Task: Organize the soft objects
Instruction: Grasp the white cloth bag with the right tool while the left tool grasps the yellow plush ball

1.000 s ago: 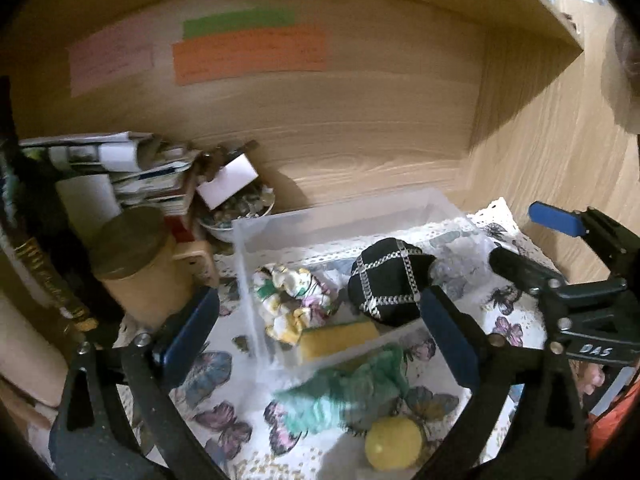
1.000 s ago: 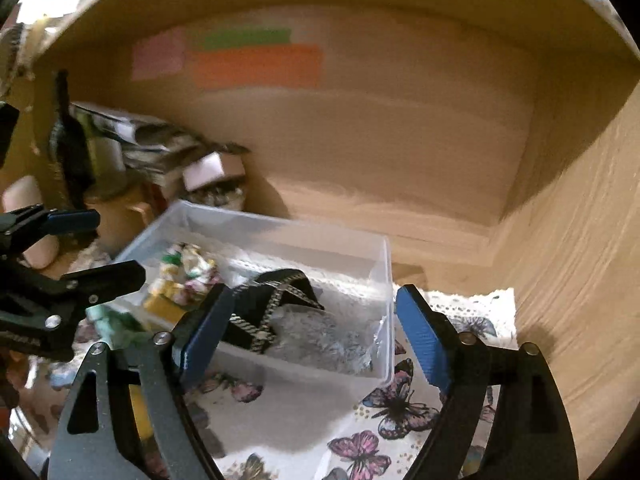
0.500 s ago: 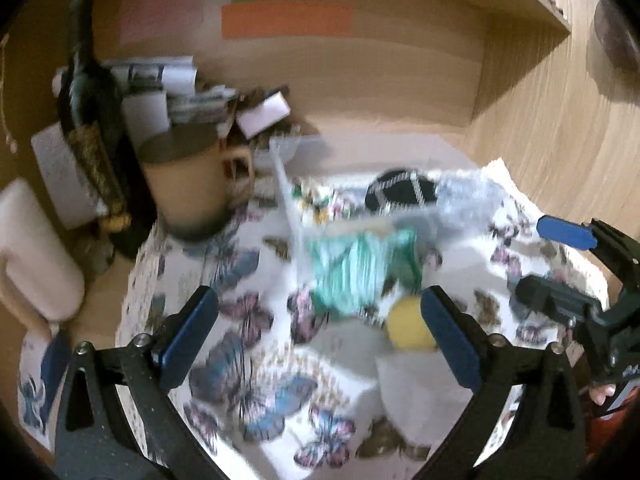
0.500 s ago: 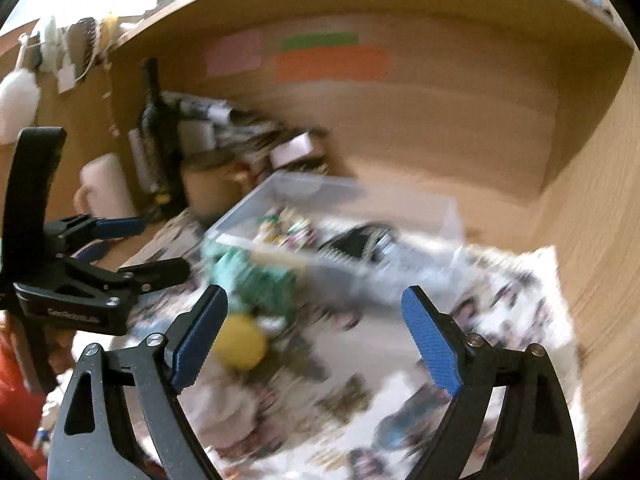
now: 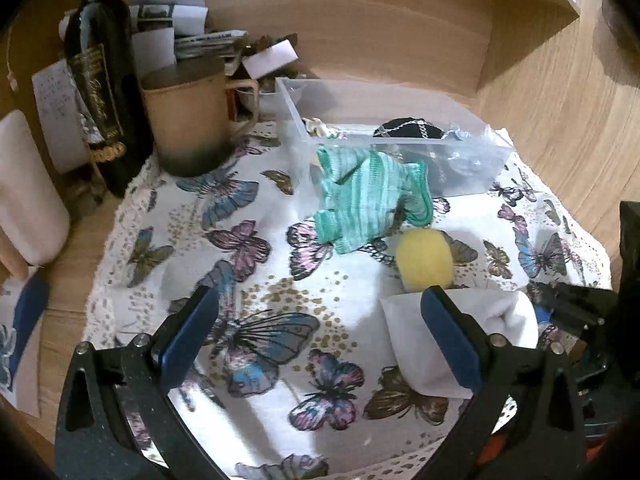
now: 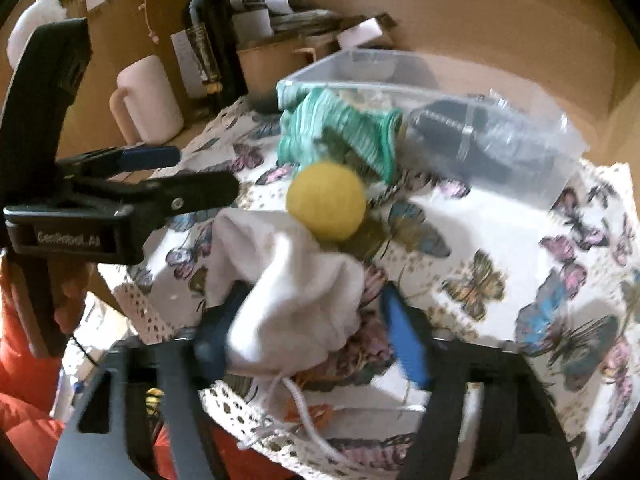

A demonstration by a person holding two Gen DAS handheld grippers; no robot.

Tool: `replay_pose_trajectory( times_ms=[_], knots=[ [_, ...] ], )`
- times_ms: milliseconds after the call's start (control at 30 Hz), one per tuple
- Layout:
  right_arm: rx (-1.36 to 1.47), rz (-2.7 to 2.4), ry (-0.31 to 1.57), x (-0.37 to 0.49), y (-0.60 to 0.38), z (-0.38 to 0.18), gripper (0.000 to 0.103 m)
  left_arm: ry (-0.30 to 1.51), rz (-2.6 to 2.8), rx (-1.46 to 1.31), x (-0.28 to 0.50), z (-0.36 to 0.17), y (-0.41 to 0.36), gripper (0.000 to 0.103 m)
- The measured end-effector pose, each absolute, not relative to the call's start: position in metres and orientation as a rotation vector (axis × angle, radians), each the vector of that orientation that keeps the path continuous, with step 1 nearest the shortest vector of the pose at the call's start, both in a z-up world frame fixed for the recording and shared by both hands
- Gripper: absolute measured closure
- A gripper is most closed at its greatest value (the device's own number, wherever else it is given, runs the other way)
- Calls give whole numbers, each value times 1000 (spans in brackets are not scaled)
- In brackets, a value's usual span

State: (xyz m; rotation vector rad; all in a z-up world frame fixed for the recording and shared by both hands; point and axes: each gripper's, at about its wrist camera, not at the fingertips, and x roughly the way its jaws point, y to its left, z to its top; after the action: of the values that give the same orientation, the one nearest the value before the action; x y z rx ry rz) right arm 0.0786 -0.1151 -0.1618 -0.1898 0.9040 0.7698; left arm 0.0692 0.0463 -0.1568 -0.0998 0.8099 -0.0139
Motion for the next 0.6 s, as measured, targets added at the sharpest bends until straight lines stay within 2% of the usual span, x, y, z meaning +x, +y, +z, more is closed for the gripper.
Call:
replay_pose_trajectory(
  times_ms=[67, 167, 267, 400, 600],
  knots=[
    [-174, 773, 899, 75, -120, -160, 69, 807, -31, -117, 72, -158, 43, 0],
    [-168, 753, 874, 72, -130, -154, 79, 802, -58, -136, 79, -157, 37, 0],
    [-162, 708, 844, 72, -143, -146, 82, 791, -81, -134, 85, -157, 26, 1],
    [-142, 611, 799, 76, -168, -135, 82, 819, -113, -96, 98, -163, 9, 17],
    [-98, 500, 753, 86, -202, -121, 82, 867, -173, -116, 116, -170, -8, 17]
  ],
)
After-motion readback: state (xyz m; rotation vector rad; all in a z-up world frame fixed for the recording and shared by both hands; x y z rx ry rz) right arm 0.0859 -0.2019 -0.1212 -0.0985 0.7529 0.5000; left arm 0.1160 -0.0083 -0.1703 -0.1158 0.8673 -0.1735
